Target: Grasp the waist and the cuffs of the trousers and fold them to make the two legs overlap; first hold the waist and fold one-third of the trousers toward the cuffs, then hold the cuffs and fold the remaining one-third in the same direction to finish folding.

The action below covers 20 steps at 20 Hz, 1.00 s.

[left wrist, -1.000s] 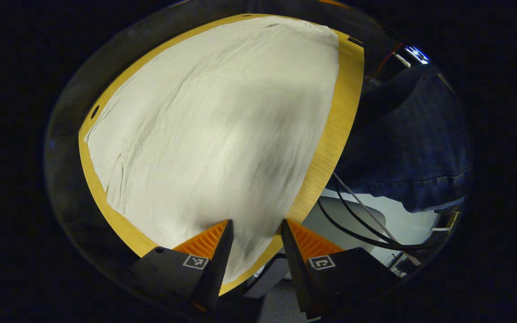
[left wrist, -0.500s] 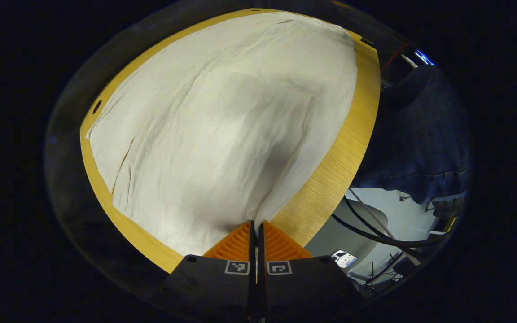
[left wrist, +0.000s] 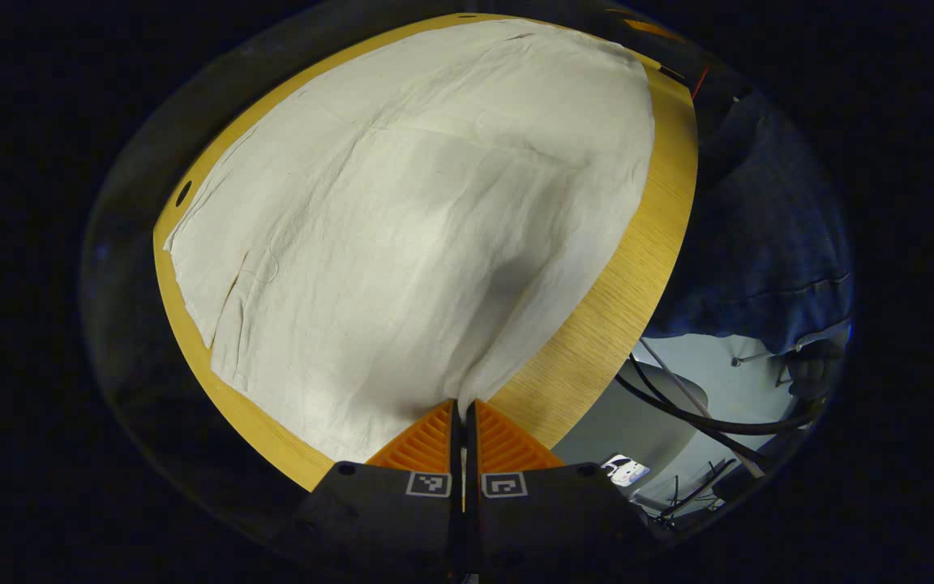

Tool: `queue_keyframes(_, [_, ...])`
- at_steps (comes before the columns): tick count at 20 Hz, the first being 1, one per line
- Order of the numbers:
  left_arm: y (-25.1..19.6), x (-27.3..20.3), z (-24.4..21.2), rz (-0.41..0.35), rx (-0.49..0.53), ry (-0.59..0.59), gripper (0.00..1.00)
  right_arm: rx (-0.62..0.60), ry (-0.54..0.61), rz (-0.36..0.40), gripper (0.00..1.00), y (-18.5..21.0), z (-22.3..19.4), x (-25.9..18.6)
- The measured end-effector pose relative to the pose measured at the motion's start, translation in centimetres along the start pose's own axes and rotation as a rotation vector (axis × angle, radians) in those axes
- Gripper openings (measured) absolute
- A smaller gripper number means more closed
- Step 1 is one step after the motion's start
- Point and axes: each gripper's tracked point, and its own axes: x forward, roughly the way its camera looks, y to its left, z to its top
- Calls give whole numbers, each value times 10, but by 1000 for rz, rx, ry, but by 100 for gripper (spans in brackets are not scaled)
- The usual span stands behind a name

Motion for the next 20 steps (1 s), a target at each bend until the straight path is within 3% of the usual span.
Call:
queue_keyframes(8, [-2,1,-1,47,18,46,0,-338,257,200,98,-1,-90,25])
queue_keyframes(12, [-2,1,0,46,15,69,0,-450,389,272,98,-3,-138,44])
queue_keyframes(15, [-2,0,0,46,5,82,0,-497,452,292,98,-7,-157,55])
queue_keyframes(20, [-1,1,0,38,-1,95,0,-462,510,344,98,-11,-167,66])
